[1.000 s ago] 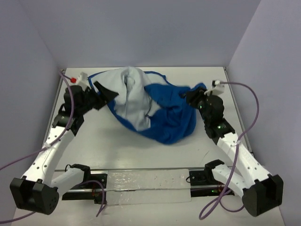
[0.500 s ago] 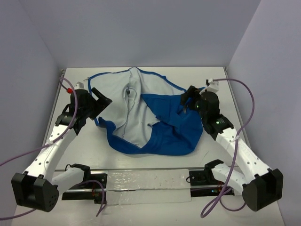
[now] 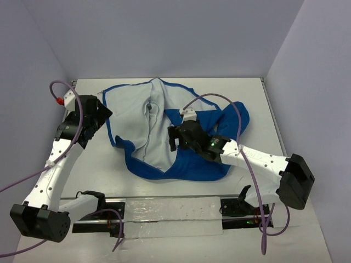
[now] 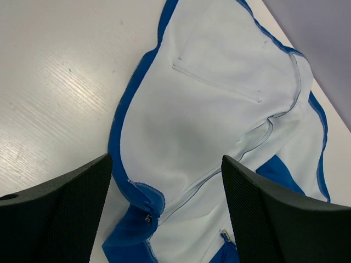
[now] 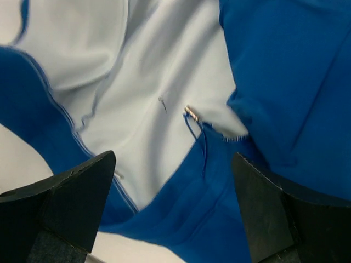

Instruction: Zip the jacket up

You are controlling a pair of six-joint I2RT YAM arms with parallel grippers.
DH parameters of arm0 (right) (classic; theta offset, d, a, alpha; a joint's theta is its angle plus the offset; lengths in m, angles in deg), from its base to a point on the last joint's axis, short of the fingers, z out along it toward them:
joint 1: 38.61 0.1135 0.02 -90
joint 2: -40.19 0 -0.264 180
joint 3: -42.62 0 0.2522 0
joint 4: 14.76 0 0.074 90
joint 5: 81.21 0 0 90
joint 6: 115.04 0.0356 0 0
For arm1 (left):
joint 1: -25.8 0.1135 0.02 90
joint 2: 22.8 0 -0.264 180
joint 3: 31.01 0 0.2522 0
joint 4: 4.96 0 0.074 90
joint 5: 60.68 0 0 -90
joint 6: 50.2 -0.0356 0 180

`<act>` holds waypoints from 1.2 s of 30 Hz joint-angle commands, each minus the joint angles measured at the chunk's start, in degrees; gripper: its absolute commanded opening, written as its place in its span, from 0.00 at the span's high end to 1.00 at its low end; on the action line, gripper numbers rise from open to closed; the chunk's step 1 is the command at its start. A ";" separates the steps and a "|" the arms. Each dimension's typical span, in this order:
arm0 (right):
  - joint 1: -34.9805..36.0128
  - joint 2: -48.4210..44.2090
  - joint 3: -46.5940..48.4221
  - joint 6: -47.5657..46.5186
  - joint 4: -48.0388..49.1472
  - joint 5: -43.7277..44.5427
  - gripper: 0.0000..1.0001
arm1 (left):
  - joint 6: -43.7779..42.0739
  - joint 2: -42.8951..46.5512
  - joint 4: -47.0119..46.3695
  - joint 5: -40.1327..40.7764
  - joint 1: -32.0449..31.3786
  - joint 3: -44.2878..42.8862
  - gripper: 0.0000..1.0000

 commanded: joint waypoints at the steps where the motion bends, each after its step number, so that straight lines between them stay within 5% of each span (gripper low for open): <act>1: -1.72 -4.66 -6.15 4.48 -0.11 0.59 0.04 | -3.34 2.93 -4.47 -8.82 0.14 5.67 0.09; 6: -10.73 -10.77 -13.46 7.85 0.56 -1.14 0.03 | -2.66 3.41 -8.41 -16.03 0.05 13.00 0.07; 10: -25.30 -15.99 -19.80 10.50 2.92 -3.71 0.00 | -2.81 -0.49 -12.43 -19.15 -0.04 16.58 0.11; 11: -29.99 -15.83 -20.33 10.64 3.44 -5.31 0.00 | -2.72 -1.47 -12.92 -19.49 -0.09 16.85 0.27; 14: -36.07 -13.34 -19.37 10.08 3.81 -9.68 0.10 | -2.28 -4.69 -14.97 -22.96 -0.36 17.96 0.94; 15: -36.65 -11.83 -18.61 10.11 3.95 -10.32 0.17 | -1.74 -5.29 -15.65 -23.50 -0.85 18.63 0.99; 17: -37.21 -9.77 -17.10 10.65 4.91 -12.04 0.35 | -0.53 -5.80 -16.58 -24.76 -3.01 19.68 1.00; 21: -37.00 -9.51 -14.30 10.97 7.23 -16.22 0.47 | 3.21 -3.68 -16.63 -21.88 -10.89 20.30 1.00; 28: -31.69 -11.91 -8.00 7.52 4.10 -16.34 0.15 | 6.54 -5.45 -15.73 -19.81 -20.42 18.49 1.00; 36: -23.26 -7.77 0.35 3.64 -1.04 -9.45 0.07 | 10.38 -0.68 -10.10 -12.58 -26.43 17.58 1.00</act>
